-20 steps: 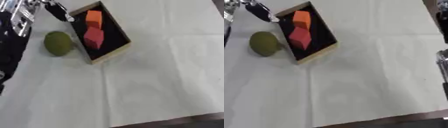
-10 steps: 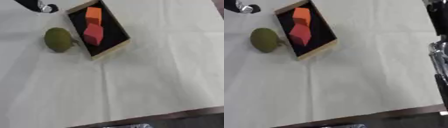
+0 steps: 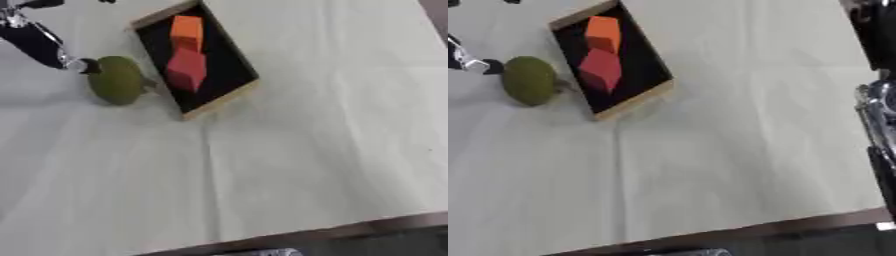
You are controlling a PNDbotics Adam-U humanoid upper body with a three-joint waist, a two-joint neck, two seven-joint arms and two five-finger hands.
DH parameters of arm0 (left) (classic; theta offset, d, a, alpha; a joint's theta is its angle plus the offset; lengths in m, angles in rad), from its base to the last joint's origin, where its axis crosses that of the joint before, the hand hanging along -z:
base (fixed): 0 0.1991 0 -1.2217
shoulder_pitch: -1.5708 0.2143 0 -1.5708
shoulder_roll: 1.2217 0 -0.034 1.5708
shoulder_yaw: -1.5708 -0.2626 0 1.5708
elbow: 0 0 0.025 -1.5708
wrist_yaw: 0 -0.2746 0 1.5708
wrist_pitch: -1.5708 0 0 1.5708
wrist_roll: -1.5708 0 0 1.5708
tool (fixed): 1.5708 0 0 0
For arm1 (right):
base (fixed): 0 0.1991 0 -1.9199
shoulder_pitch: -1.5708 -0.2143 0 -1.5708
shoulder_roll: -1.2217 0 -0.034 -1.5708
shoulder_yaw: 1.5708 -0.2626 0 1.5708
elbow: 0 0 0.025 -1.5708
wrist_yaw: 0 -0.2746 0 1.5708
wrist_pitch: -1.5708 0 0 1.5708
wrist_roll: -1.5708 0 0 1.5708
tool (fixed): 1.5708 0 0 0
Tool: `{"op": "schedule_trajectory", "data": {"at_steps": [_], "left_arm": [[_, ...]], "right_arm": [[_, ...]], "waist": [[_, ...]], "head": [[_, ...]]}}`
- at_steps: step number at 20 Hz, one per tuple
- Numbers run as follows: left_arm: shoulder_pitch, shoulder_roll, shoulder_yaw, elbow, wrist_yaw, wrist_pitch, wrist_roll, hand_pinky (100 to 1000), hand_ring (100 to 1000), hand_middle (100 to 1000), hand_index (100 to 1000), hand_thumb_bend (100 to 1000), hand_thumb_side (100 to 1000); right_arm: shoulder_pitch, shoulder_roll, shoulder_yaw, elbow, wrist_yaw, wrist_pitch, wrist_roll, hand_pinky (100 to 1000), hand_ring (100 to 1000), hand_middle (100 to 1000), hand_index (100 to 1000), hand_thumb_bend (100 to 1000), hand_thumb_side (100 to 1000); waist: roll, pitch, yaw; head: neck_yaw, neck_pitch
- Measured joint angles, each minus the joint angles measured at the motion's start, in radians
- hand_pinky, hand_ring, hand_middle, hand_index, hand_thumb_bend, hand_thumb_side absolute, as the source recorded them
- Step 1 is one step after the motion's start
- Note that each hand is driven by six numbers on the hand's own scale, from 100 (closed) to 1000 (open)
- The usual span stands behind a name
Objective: Pick up objects on the table and place them in the box.
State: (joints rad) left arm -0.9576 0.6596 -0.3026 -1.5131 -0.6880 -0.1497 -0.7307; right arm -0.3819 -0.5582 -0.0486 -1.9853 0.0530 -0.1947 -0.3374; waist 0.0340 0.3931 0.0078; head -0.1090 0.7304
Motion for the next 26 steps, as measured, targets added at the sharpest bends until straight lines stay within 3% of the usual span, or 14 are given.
{"op": "schedule_trajectory", "data": {"at_steps": [8, 14, 26], "left_arm": [[0.025, 0.012, -0.015, -0.002, 0.050, 0.023, -0.053, 873, 838, 782, 889, 583, 272], [0.023, -0.013, -0.017, 0.070, -0.009, 0.038, -0.035, 872, 840, 794, 902, 589, 263], [0.017, -0.082, -0.018, 0.202, -0.096, 0.005, 0.017, 849, 814, 768, 875, 553, 272]], "right_arm": [[0.000, 0.000, 0.000, 0.000, 0.000, 0.001, -0.003, 858, 784, 767, 889, 100, 656], [0.000, 0.001, 0.000, 0.000, -0.002, 0.002, -0.003, 859, 784, 766, 888, 100, 656], [-0.001, 0.011, 0.000, 0.000, -0.002, 0.002, -0.003, 859, 784, 765, 888, 100, 656]], "waist": [[-0.005, 0.000, 0.000], [-0.006, 0.000, -0.008], [-0.011, 0.008, -0.017]], "head": [[-0.001, 0.000], [0.000, -0.001], [0.001, -0.002]]}}
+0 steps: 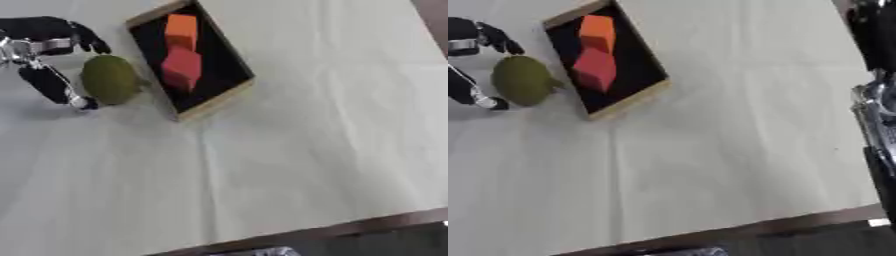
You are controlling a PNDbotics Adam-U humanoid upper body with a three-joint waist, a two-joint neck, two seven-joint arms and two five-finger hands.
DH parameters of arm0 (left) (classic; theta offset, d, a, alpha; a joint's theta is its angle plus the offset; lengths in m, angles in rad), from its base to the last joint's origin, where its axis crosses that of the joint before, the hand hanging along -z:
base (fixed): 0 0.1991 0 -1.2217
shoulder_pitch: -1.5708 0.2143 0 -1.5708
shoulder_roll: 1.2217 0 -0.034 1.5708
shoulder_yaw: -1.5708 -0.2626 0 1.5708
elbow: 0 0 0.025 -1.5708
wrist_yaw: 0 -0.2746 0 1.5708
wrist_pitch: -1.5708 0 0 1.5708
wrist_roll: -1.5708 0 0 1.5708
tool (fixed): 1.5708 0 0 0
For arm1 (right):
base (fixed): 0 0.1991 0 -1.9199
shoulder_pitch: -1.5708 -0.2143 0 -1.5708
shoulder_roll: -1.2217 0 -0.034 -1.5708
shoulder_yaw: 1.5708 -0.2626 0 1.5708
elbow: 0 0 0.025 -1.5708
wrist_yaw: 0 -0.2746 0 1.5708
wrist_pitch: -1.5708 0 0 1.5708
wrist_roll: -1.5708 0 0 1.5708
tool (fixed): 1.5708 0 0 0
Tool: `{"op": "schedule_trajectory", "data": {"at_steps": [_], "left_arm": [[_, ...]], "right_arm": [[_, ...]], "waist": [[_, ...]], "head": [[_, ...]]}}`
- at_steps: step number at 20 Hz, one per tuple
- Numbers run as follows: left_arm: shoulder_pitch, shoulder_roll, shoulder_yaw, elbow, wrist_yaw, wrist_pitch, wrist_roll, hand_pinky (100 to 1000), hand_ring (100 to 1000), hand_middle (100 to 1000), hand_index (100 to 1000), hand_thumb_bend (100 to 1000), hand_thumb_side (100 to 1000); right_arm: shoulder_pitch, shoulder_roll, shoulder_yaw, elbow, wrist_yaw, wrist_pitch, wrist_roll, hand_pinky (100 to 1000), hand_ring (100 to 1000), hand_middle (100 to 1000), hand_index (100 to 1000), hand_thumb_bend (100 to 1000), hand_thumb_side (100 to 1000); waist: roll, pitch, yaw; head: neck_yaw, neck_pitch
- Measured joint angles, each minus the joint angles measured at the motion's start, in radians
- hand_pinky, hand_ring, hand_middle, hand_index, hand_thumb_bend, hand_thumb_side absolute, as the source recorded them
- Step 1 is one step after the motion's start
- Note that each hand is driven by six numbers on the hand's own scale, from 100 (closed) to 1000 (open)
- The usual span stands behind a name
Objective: Pick up objects on the table and place them in the box.
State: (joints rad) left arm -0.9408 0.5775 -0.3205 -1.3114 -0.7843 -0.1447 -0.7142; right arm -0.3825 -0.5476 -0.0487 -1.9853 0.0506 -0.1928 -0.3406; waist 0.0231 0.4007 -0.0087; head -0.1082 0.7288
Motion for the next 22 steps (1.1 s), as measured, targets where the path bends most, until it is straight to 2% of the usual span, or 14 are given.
{"op": "schedule_trajectory", "data": {"at_steps": [6, 12, 13, 14, 15, 17, 22], "left_arm": [[-0.002, -0.011, -0.002, 0.016, 0.002, 0.000, 0.008, 813, 767, 702, 821, 484, 257], [-0.003, -0.018, -0.002, 0.021, 0.007, 0.014, 0.033, 749, 672, 581, 722, 304, 212], [-0.004, -0.018, -0.002, 0.020, 0.008, 0.016, 0.035, 732, 647, 556, 698, 238, 158], [-0.005, -0.018, -0.002, 0.019, 0.008, 0.018, 0.037, 731, 646, 554, 696, 231, 149], [-0.006, -0.018, -0.002, 0.016, 0.008, 0.020, 0.039, 725, 636, 546, 684, 181, 100], [-0.008, -0.018, -0.002, 0.007, 0.008, 0.023, 0.046, 718, 624, 542, 676, 120, 100], [-0.010, -0.018, 0.004, -0.032, 0.014, 0.034, 0.058, 712, 617, 544, 680, 100, 100]], "right_arm": [[0.000, 0.002, 0.000, 0.000, -0.001, 0.002, -0.002, 859, 784, 764, 888, 100, 657], [0.001, 0.009, 0.000, 0.000, -0.001, 0.006, -0.006, 860, 783, 763, 888, 100, 658], [0.001, 0.009, 0.000, 0.000, -0.001, 0.006, -0.006, 860, 783, 763, 888, 100, 657], [0.001, 0.009, 0.000, 0.000, -0.002, 0.006, -0.006, 860, 783, 763, 888, 100, 657], [0.001, 0.009, 0.000, 0.000, -0.002, 0.007, -0.007, 860, 783, 763, 888, 100, 657], [0.001, 0.009, 0.000, 0.000, -0.004, 0.007, -0.007, 860, 783, 762, 888, 100, 657], [0.004, 0.009, 0.000, 0.000, -0.005, 0.007, -0.007, 861, 783, 762, 888, 100, 657]], "waist": [[0.000, 0.001, -0.004], [0.000, 0.004, -0.006], [0.000, 0.005, -0.006], [0.000, 0.005, -0.006], [0.000, 0.005, -0.006], [0.000, 0.005, -0.006], [0.000, 0.005, -0.005]], "head": [[0.001, 0.000], [0.002, 0.000], [0.003, 0.000], [0.003, 0.000], [0.003, 0.000], [0.003, 0.000], [0.002, 0.000]]}}
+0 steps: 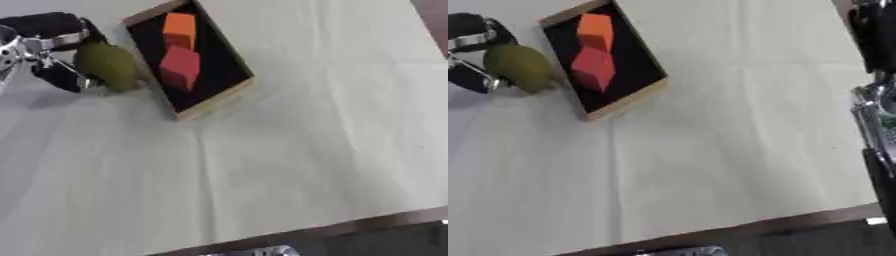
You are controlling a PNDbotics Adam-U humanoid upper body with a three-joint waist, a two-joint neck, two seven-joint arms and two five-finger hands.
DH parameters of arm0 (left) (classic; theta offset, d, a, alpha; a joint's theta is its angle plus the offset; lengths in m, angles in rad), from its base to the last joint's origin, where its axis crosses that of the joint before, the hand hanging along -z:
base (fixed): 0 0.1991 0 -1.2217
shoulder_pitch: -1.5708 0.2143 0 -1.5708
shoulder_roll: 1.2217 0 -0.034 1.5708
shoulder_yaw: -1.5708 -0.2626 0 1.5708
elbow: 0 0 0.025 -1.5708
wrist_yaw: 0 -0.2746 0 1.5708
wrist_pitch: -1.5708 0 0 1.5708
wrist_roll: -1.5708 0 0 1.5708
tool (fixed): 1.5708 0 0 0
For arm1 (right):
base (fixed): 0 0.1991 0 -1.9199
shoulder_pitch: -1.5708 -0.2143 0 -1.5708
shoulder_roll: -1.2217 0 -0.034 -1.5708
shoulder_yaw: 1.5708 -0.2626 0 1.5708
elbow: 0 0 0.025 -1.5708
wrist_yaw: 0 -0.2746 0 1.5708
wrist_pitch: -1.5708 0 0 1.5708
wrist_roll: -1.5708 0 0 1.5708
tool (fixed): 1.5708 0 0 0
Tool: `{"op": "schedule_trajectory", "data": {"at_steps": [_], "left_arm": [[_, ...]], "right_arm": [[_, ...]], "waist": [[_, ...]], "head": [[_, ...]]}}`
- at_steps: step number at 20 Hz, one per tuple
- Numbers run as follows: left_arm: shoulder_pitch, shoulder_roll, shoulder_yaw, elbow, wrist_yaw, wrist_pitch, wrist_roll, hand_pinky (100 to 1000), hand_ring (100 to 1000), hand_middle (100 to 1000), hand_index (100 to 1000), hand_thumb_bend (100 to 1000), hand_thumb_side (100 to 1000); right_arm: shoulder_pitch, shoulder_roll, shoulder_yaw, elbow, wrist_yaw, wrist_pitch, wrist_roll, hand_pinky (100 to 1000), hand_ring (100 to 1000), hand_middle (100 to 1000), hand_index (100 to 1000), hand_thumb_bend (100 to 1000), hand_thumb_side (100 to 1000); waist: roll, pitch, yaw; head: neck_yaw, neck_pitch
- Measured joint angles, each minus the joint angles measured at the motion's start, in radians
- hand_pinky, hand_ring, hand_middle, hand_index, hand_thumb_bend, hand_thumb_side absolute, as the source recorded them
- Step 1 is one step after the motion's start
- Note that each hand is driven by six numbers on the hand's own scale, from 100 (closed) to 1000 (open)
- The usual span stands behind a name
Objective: Pick up objects on the table and place them in the box.
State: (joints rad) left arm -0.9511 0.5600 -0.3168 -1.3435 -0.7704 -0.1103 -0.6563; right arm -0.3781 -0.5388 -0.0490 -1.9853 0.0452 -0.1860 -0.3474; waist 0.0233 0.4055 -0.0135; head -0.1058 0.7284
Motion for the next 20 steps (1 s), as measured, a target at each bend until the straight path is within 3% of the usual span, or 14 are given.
{"op": "schedule_trajectory", "data": {"at_steps": [11, 20], "left_arm": [[-0.072, 0.003, 0.039, -0.096, 0.031, 0.032, -0.005, 702, 589, 531, 674, 100, 100], [-0.170, -0.085, 0.058, -0.023, -0.014, 0.075, 0.034, 703, 593, 539, 684, 102, 100]], "right_arm": [[0.001, 0.000, 0.000, 0.000, 0.000, 0.001, -0.001, 861, 783, 761, 887, 100, 653], [0.000, 0.000, 0.000, 0.000, 0.000, 0.001, 0.004, 862, 783, 760, 887, 100, 655]], "waist": [[0.002, -0.006, 0.009], [0.008, -0.008, -0.001]], "head": [[-0.005, 0.000], [-0.003, -0.005]]}}
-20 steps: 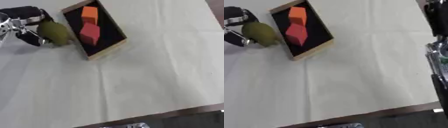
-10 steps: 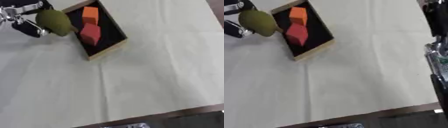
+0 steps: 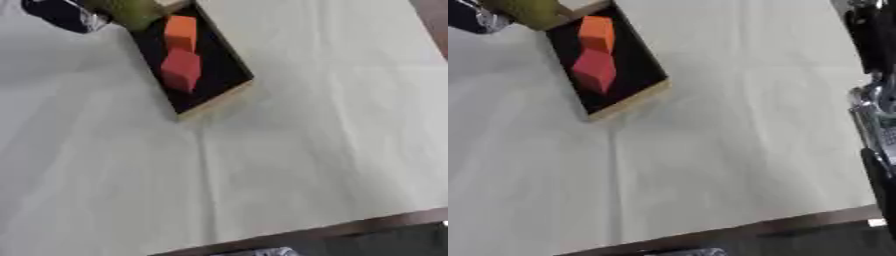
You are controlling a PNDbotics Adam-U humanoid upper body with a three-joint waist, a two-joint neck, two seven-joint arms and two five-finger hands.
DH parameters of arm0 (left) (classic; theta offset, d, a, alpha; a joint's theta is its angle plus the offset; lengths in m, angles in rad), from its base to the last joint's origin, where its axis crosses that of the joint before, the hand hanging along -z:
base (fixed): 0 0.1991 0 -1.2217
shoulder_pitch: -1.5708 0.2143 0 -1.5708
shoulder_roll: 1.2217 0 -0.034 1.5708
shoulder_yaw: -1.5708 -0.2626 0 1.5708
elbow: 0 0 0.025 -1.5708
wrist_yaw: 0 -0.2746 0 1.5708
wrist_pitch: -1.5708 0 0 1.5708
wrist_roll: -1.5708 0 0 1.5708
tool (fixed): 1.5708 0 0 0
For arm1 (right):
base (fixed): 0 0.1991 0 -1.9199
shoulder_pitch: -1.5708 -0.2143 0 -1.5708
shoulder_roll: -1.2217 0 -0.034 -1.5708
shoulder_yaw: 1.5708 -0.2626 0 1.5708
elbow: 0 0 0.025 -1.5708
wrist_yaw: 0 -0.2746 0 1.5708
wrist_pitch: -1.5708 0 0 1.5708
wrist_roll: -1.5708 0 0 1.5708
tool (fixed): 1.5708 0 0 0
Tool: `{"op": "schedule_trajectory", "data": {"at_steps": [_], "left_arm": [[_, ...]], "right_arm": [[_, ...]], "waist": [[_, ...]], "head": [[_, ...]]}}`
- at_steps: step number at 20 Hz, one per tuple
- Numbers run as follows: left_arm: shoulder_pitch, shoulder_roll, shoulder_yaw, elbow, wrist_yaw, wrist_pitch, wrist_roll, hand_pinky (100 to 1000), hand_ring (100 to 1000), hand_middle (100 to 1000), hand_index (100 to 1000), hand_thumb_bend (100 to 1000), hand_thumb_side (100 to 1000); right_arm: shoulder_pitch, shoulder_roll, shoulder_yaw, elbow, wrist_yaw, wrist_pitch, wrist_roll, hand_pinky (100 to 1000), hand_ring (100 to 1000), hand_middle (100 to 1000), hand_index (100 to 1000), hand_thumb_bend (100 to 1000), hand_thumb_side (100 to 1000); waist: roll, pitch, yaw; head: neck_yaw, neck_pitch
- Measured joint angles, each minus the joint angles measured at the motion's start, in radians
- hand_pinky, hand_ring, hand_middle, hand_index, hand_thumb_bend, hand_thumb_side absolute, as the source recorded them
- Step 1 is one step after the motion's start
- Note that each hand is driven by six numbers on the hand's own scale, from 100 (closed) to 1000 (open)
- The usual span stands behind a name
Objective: Pick up objects on the table and place them in the box.
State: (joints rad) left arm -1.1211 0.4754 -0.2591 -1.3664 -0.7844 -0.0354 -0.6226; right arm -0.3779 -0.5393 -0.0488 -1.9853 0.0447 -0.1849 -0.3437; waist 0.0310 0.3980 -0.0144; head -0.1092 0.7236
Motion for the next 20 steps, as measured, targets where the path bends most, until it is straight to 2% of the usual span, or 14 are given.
{"op": "schedule_trajectory", "data": {"at_steps": [8, 11, 12, 13, 14, 20], "left_arm": [[-0.015, -0.064, 0.017, 0.156, -0.128, -0.001, 0.069, 703, 598, 544, 689, 128, 100], [-0.015, -0.070, 0.028, 0.190, -0.138, 0.000, 0.089, 703, 599, 545, 693, 142, 100], [-0.015, -0.074, 0.030, 0.199, -0.138, 0.000, 0.095, 711, 609, 557, 707, 191, 100], [-0.015, -0.077, 0.030, 0.206, -0.138, -0.001, 0.099, 712, 611, 560, 711, 201, 100], [-0.015, -0.081, 0.030, 0.213, -0.138, -0.003, 0.102, 731, 632, 584, 733, 265, 100], [-0.015, -0.107, 0.029, 0.254, -0.146, -0.013, 0.129, 731, 638, 596, 746, 255, 106]], "right_arm": [[-0.002, 0.000, 0.000, 0.000, -0.003, 0.001, 0.001, 862, 783, 759, 888, 100, 657], [-0.006, 0.000, 0.000, 0.000, -0.003, 0.001, 0.001, 862, 784, 759, 888, 100, 658], [-0.007, 0.000, 0.000, 0.000, -0.003, 0.001, 0.002, 862, 784, 759, 888, 100, 658], [-0.009, 0.000, 0.000, 0.000, -0.004, 0.001, 0.002, 862, 784, 759, 888, 100, 658], [-0.009, 0.001, 0.000, 0.000, -0.004, 0.002, 0.003, 862, 783, 758, 888, 100, 658], [-0.009, 0.005, 0.000, 0.000, -0.006, 0.003, 0.005, 862, 784, 757, 888, 100, 659]], "waist": [[0.008, 0.005, -0.010], [0.009, 0.008, -0.010], [0.009, 0.009, -0.010], [0.009, 0.009, -0.011], [0.008, 0.009, -0.012], [0.004, 0.013, -0.019]], "head": [[0.001, -0.011], [0.001, -0.012], [0.001, -0.012], [0.001, -0.013], [0.001, -0.013], [0.007, -0.021]]}}
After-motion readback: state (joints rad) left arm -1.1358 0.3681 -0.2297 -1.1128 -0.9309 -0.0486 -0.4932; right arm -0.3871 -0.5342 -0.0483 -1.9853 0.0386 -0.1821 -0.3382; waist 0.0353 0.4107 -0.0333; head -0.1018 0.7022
